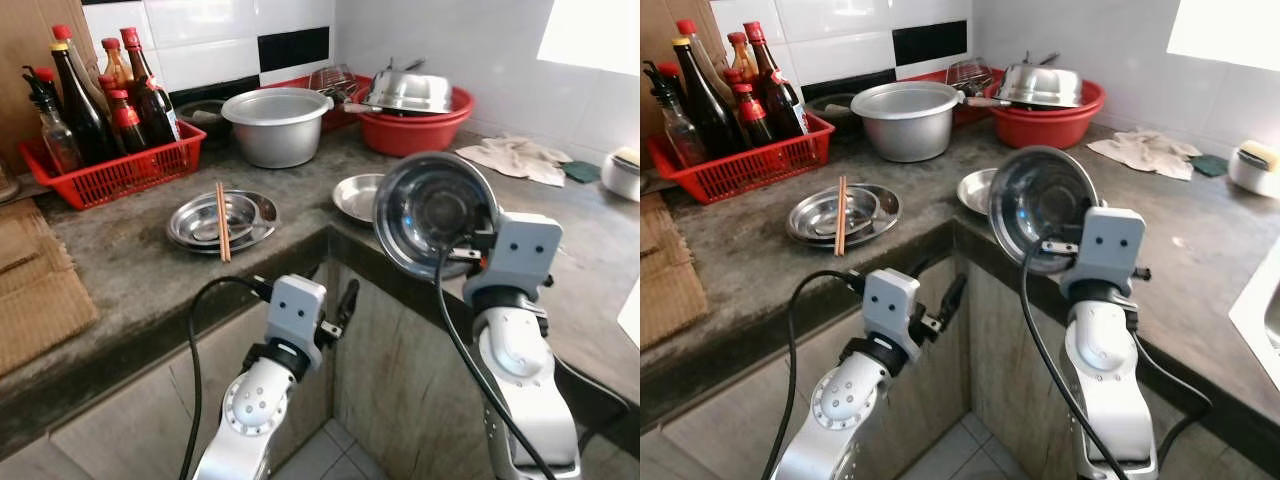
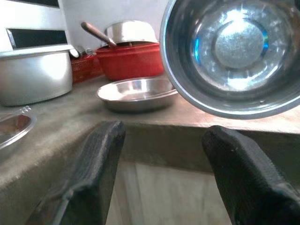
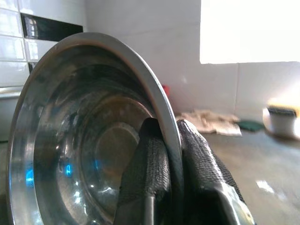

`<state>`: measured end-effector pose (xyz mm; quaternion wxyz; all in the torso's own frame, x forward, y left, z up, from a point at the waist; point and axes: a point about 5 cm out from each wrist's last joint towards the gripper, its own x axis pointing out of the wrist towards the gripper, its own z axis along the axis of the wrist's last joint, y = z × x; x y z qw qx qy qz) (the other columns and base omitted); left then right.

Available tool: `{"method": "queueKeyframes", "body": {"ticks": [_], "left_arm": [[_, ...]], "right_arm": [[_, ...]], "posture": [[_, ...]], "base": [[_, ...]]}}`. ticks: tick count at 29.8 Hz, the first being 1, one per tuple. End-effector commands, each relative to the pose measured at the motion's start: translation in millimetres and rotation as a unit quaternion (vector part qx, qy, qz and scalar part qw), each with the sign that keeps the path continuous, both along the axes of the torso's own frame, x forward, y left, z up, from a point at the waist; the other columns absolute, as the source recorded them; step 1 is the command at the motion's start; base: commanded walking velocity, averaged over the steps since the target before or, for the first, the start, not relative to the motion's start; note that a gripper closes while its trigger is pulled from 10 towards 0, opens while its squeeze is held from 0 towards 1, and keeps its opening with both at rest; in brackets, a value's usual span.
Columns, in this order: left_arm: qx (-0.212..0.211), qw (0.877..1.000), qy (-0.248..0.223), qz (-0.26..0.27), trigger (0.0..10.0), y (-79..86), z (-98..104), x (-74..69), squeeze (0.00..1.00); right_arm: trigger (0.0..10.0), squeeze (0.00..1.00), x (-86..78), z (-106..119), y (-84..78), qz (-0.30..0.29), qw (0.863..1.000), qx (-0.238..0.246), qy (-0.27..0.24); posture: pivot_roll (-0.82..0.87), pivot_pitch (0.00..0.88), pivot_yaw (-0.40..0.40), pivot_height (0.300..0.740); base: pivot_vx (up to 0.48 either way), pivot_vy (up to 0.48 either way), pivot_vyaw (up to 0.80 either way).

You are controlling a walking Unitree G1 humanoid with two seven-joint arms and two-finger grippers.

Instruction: Kitchen organization

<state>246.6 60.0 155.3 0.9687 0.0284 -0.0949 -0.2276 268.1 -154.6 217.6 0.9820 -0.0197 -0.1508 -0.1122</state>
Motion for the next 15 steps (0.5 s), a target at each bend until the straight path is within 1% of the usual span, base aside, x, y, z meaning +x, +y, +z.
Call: {"method": "queueKeyframes", "body": {"ticks": [1, 12, 15], "left_arm": [[0.004, 1.000, -0.004, -0.008, 10.0, -3.2, 1.9, -0.6, 0.00], [0.005, 1.000, -0.004, -0.012, 10.0, -4.5, 1.3, -0.2, 0.00], [0.005, 1.000, -0.004, -0.012, 10.0, -5.0, 1.2, 0.2, 0.00]], "right_arm": [[0.0, 0.00, -0.8, 3.4, -2.9, -0.007, 1.000, 0.000, -0.008], [0.0, 0.00, -0.8, 3.3, -2.9, -0.007, 1.000, -0.002, -0.008], [0.0, 0.00, -0.2, 3.8, -3.6, -0.008, 1.000, -0.002, -0.009]], "posture": [[0.10, 0.000, 0.001, 0.740], [0.10, 0.000, 0.001, 0.740], [0.10, 0.000, 0.002, 0.740]], "base": [[-0.266, 0.000, -0.80], [-0.261, 0.000, -0.80], [0.000, 0.000, -0.80]]}}
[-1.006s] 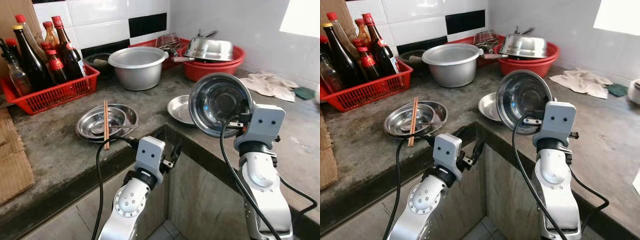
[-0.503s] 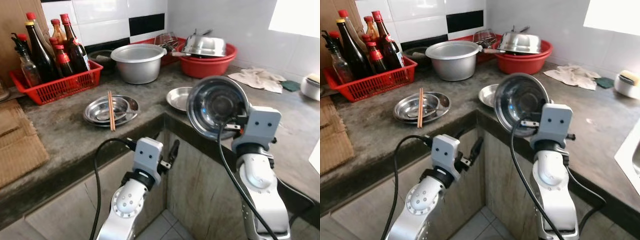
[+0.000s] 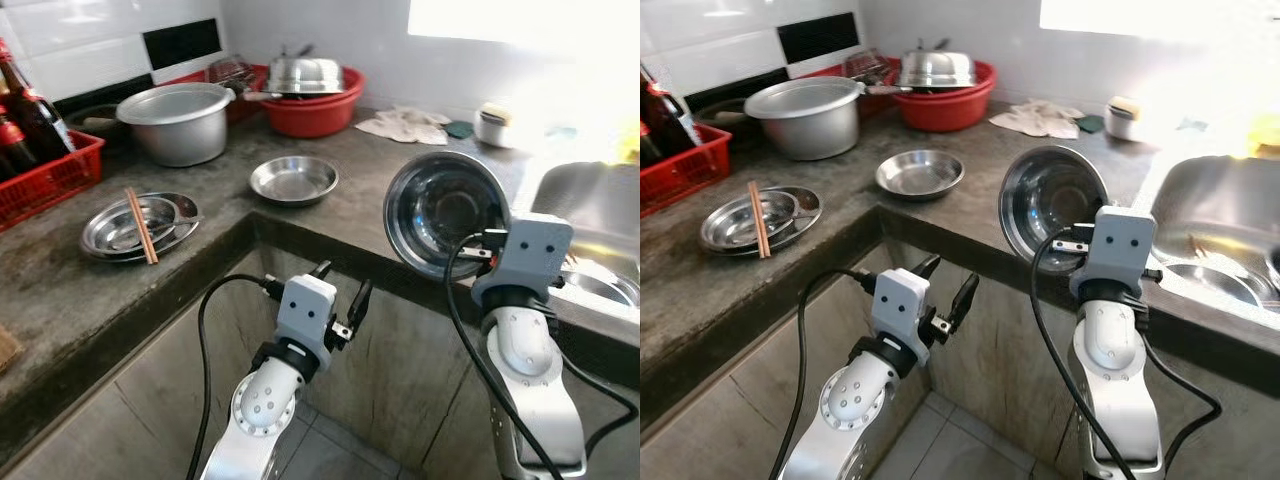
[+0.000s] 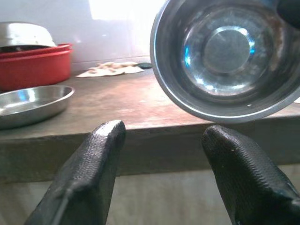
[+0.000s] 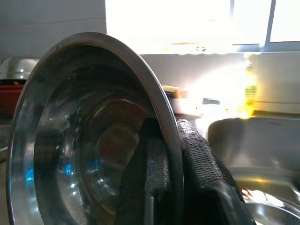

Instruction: Kitchen organization

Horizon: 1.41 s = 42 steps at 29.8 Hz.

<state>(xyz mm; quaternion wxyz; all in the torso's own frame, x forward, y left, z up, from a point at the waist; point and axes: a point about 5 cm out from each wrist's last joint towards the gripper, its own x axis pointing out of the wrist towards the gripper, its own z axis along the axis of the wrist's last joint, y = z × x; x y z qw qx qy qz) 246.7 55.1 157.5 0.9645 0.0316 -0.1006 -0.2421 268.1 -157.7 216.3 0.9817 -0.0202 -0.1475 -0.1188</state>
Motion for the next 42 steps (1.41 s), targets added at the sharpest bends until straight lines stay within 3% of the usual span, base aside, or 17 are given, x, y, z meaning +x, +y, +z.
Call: {"method": "queueKeyframes", "body": {"ticks": [1, 10, 17, 25, 35, 36, 37, 38, 42], "left_arm": [[0.002, 1.000, 0.003, 0.003, 10.0, -0.1, -1.0, 0.2, 0.00], [0.000, 1.000, 0.003, 0.008, 10.0, 1.1, -0.1, 2.1, 0.00], [0.008, 1.000, 0.000, 0.006, 10.0, 1.3, -0.4, 2.4, 0.00], [0.017, 1.000, -0.003, 0.004, 10.0, 1.7, -1.3, 3.2, 0.00], [0.017, 1.000, -0.002, 0.003, 10.0, 1.6, -1.6, 3.2, 0.00], [0.016, 1.000, -0.002, 0.003, 10.0, 1.6, -1.4, 3.2, 0.00], [0.016, 1.000, -0.002, 0.003, 10.0, 1.5, -1.3, 3.3, 0.00], [0.016, 1.000, -0.002, 0.003, 10.0, 1.4, -1.2, 3.4, 0.00], [0.013, 1.000, -0.002, 0.005, 10.0, 1.8, -0.4, 3.7, 0.00]], "right_arm": [[0.0, 0.00, -0.1, 5.2, -0.6, -0.001, 1.000, -0.003, -0.012], [0.0, 0.00, 0.7, 6.6, 0.1, -0.001, 1.000, -0.007, -0.013], [0.0, 0.00, 1.5, 8.9, 0.0, -0.007, 1.000, -0.018, -0.019], [0.0, 0.00, 2.7, 8.9, 0.1, -0.008, 1.000, -0.016, -0.017], [0.0, 0.00, 3.6, 8.6, 0.9, -0.006, 1.000, -0.024, -0.013], [2.7, 0.00, 3.9, 8.5, 1.1, -0.006, 1.000, -0.025, -0.012], [2.7, 0.00, 4.2, 8.4, 1.2, -0.006, 1.000, -0.025, -0.011], [10.0, 0.00, 5.1, 7.7, 1.3, -0.006, 1.000, -0.025, -0.007], [10.0, 0.00, 6.0, 6.8, 0.9, -0.006, 1.000, -0.026, -0.003]], "posture": [[0.10, 0.000, 0.002, 0.740], [0.10, 0.000, 0.000, 0.740], [0.10, 0.000, 0.000, 0.740], [0.10, 0.000, 0.002, 0.740], [0.10, 0.000, 0.004, 0.740], [0.10, 0.000, 0.002, 0.740], [0.10, 0.000, 0.002, 0.740], [0.10, 0.000, 0.001, 0.740], [0.10, 0.000, -0.001, 0.740]], "base": [[0.000, 0.000, -0.80], [0.000, 0.000, -0.80], [0.000, 0.000, 0.00], [0.000, -0.423, 0.00], [0.000, -0.450, -0.53], [0.000, -0.416, 0.00], [0.000, -0.416, 0.00], [0.285, -0.382, 0.00], [0.325, -0.349, 0.00]]}}
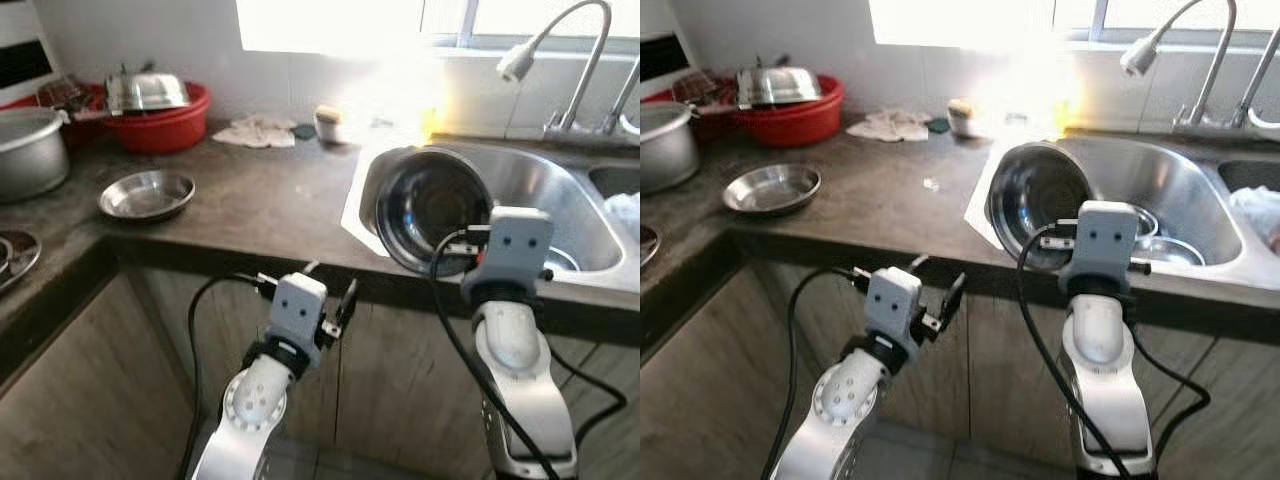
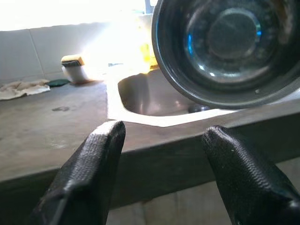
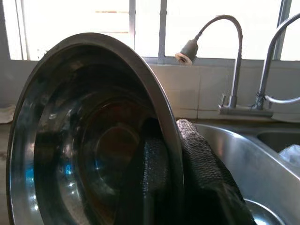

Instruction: Kitchen organization

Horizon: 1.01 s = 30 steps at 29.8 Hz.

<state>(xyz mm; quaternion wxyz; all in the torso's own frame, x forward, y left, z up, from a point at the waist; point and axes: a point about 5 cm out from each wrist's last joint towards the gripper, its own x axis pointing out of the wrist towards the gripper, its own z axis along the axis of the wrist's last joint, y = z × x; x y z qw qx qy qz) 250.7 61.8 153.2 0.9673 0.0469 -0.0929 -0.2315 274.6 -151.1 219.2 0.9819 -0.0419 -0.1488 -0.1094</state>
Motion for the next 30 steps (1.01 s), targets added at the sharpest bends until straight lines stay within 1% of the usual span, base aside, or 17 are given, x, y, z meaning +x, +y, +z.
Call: {"method": "queueKeyframes", "body": {"ticks": [1, 3, 16, 21, 23, 26, 27, 30], "left_arm": [[-0.003, 1.000, -0.006, -0.007, 10.0, -4.2, 4.0, 0.2, 0.00], [-0.003, 1.000, -0.006, -0.006, 10.0, -3.6, 4.0, 0.4, 0.00], [-0.003, 1.000, -0.006, -0.003, 10.0, -2.8, 3.6, 2.2, 0.00], [-0.006, 1.000, -0.006, -0.005, 10.0, -3.2, 3.1, 1.7, 0.00], [-0.009, 1.000, 0.001, -0.004, 10.0, -3.5, 2.4, 2.3, 0.00], [-0.009, 1.000, 0.001, -0.004, 10.0, -3.5, 2.3, 2.8, 0.00], [-0.010, 1.000, 0.000, -0.003, 10.0, -3.5, 2.4, 2.8, 0.00], [-0.009, 1.000, 0.000, -0.002, 10.0, -3.7, 2.2, 2.7, 0.00]], "right_arm": [[10.0, 0.00, -0.2, 3.9, -5.8, -0.012, 1.000, -0.003, -0.005], [10.0, 0.00, -0.1, 4.0, -5.9, -0.011, 1.000, -0.003, -0.005], [10.0, 0.00, 3.5, 8.3, -7.1, -0.007, 1.000, -0.009, -0.009], [10.0, 0.00, 7.5, 13.1, -11.2, -0.007, 1.000, -0.015, -0.014], [10.0, 0.00, 9.3, 15.4, -12.7, -0.005, 1.000, -0.018, -0.016], [10.0, 0.00, 14.1, 20.0, -15.7, 0.002, 1.000, -0.021, -0.013], [10.0, 0.00, 19.3, 22.1, -19.8, 0.003, 1.000, -0.022, -0.002], [10.0, 0.00, 24.7, 22.4, -25.1, -0.004, 0.999, -0.028, 0.015]], "posture": [[0.10, 0.000, 0.000, 0.740], [0.10, 0.000, 0.000, 0.740], [0.10, 0.000, -0.005, 0.740], [0.09, 0.000, -0.007, 0.740], [0.10, 0.000, -0.007, 0.740], [0.09, 0.000, -0.005, 0.740], [0.09, 0.000, -0.006, 0.740], [0.09, 0.000, -0.007, 0.740]], "base": [[0.386, -0.281, 0.00], [0.396, -0.266, 0.00], [0.468, 0.000, 0.00], [0.480, 0.000, 0.00], [0.433, 0.000, 0.00], [0.000, 0.000, 0.00], [0.000, 0.000, 0.00], [0.000, 0.000, 0.00]]}}
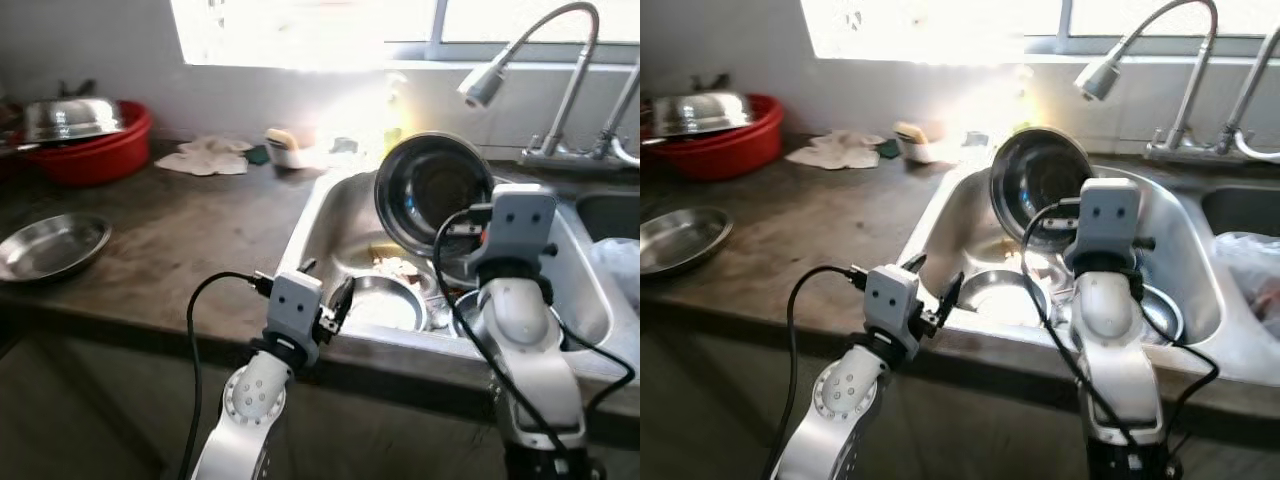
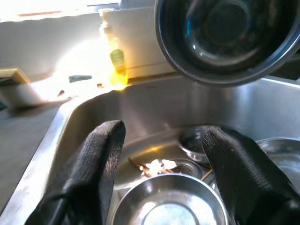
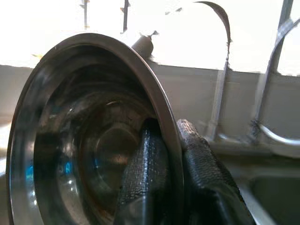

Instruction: Kitchen organization

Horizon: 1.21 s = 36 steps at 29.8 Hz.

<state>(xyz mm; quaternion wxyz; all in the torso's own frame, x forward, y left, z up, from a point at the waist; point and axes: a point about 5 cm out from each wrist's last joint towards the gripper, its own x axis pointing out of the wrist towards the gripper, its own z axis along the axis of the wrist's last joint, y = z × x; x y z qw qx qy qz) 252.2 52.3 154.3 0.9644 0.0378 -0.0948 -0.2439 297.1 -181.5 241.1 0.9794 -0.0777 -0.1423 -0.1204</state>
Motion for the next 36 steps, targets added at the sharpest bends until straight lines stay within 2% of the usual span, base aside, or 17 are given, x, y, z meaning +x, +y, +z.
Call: {"method": "queueKeyframes", "body": {"ticks": [1, 6, 9, 10, 12, 16, 18, 22, 23, 27, 28, 30, 36], "left_arm": [[-0.001, 1.000, 0.000, 0.011, 10.0, 5.9, 0.8, 1.0, 0.00], [0.001, 1.000, 0.004, 0.008, 10.0, 5.5, -1.0, -0.1, 0.00], [-0.001, 1.000, 0.004, 0.008, 10.0, 5.0, -0.9, -0.8, 0.00], [-0.001, 1.000, 0.004, 0.008, 10.0, 5.0, -0.9, -0.8, 0.00], [-0.003, 1.000, 0.002, 0.006, 10.0, 4.6, 0.0, -2.0, 0.00], [-0.003, 1.000, 0.004, 0.008, 10.0, 4.3, -0.5, -3.4, 0.00], [-0.004, 1.000, 0.005, 0.009, 10.0, 3.7, -0.4, -5.1, 0.00], [-0.006, 1.000, 0.008, 0.013, 10.0, 3.8, -0.6, -7.6, 0.00], [-0.006, 1.000, 0.008, 0.013, 10.0, 3.8, -0.6, -7.6, 0.00], [-0.006, 1.000, 0.010, 0.016, 10.0, 5.1, -0.9, -9.9, 0.00], [-0.006, 1.000, 0.011, 0.017, 10.0, 5.3, -1.4, -10.6, 0.00], [-0.005, 1.000, 0.012, 0.017, 10.0, 5.0, -1.8, -11.8, 0.00], [-0.007, 1.000, 0.014, 0.019, 10.0, 5.1, -1.2, -12.5, 0.00]], "right_arm": [[10.0, 0.00, 8.2, -0.4, 0.6, 0.009, 1.000, 0.005, 0.026], [10.0, 0.00, 19.9, -1.2, -8.8, 0.008, 0.998, 0.006, 0.063], [10.0, 0.00, 35.3, -5.7, -16.8, 0.018, 0.992, 0.001, 0.122], [10.0, 0.00, 35.3, -5.7, -16.8, 0.018, 0.992, 0.001, 0.122], [10.0, 0.00, 51.2, -17.0, -21.7, 0.037, 0.982, 0.010, 0.186], [10.0, 0.00, 60.9, -22.3, -17.8, 0.073, 0.975, 0.022, 0.207], [10.0, 0.00, 67.7, -31.2, -13.2, 0.107, 0.964, 0.024, 0.242], [10.0, 0.00, 74.7, -41.9, -8.3, 0.143, 0.948, 0.022, 0.283], [10.0, 0.00, 74.7, -41.9, -8.3, 0.143, 0.948, 0.022, 0.283], [10.0, 0.00, 80.2, -53.4, -1.8, 0.185, 0.929, 0.021, 0.320], [10.0, 0.00, 79.9, -60.5, 2.8, 0.210, 0.917, 0.018, 0.340], [10.0, 0.00, 77.3, -70.9, 7.7, 0.232, 0.901, 0.038, 0.365], [10.0, 0.00, 73.8, -85.0, 11.8, 0.240, 0.889, 0.029, 0.389]], "posture": [[0.09, 0.000, -0.008, 0.740], [0.10, 0.000, -0.012, 0.740], [0.10, 0.000, -0.014, 0.740], [0.10, 0.000, -0.014, 0.740], [0.10, 0.000, -0.015, 0.740], [0.10, 0.000, -0.019, 0.740], [0.11, 0.000, -0.027, 0.740], [0.12, 0.001, -0.034, 0.740], [0.12, 0.001, -0.034, 0.740], [0.12, 0.010, -0.037, 0.740], [0.12, 0.013, -0.040, 0.740], [0.13, 0.015, -0.044, 0.740], [0.13, 0.025, -0.047, 0.740]], "base": [[0.000, 0.000, 0.00], [0.000, 0.000, 0.00], [0.000, 0.000, 0.00], [0.000, 0.000, 0.00], [0.000, 0.000, 0.00], [0.000, 0.000, 0.00], [0.000, 0.000, 0.00], [0.000, 0.000, 0.00], [0.000, 0.000, 0.00], [0.000, 0.000, 0.00], [0.000, 0.000, 0.00], [0.000, 0.000, 0.00], [0.000, 0.000, 0.00]]}}
